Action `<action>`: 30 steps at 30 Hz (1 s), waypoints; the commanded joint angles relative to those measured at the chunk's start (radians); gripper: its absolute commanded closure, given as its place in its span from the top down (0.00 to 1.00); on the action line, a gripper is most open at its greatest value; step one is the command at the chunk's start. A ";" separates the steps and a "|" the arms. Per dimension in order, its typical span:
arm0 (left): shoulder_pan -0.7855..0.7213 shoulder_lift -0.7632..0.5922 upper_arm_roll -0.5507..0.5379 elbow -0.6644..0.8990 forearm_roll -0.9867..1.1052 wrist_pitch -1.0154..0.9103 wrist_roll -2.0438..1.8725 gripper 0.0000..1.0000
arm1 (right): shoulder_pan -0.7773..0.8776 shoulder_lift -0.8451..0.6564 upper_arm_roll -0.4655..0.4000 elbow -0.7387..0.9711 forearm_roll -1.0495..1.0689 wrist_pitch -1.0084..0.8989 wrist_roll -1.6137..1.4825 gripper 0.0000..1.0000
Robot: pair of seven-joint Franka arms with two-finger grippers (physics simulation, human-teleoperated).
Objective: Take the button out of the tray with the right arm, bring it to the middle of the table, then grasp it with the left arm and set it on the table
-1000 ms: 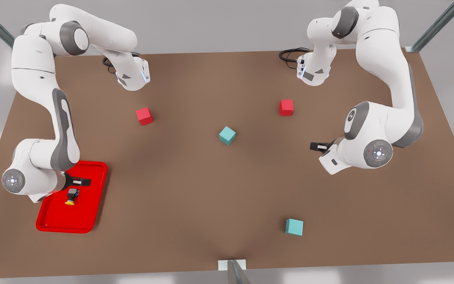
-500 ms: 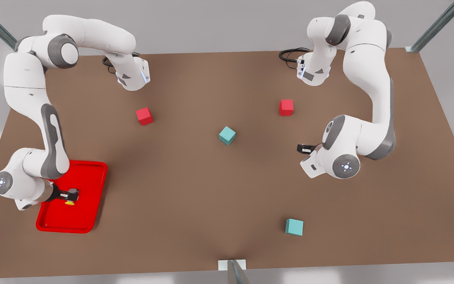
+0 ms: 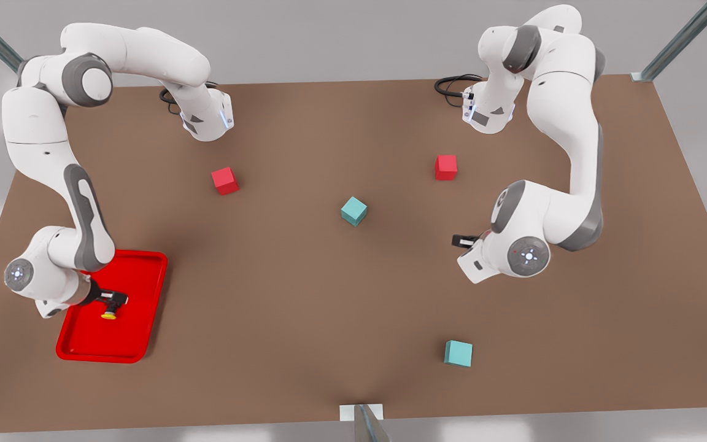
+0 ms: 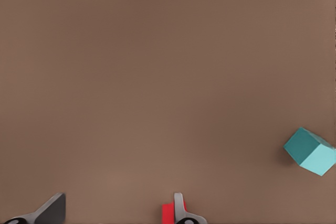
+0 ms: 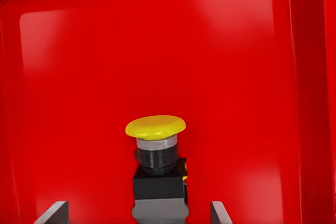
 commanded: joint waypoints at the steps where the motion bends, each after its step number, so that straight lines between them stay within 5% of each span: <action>1: -0.001 0.004 0.000 -0.001 0.001 0.042 -0.010 1.00 | -0.001 0.000 0.001 -0.003 -0.021 0.038 -0.059 1.00; 13: -0.035 0.024 0.001 0.003 0.004 0.067 -0.021 1.00 | -0.042 0.023 0.011 -0.066 -0.096 0.127 -0.063 1.00; 21: -0.091 0.013 0.009 0.003 0.013 0.277 -0.018 1.00 | -0.032 0.021 0.015 -0.074 -0.095 0.144 -0.060 1.00; 23: -0.101 0.013 0.001 0.003 0.046 0.277 -0.020 1.00 | -0.035 0.024 0.013 -0.074 -0.096 0.158 -0.060 0.92; 30: -0.096 0.016 0.001 -0.001 0.043 0.272 -0.018 1.00 | -0.027 0.029 0.013 -0.051 -0.096 0.159 -0.059 0.90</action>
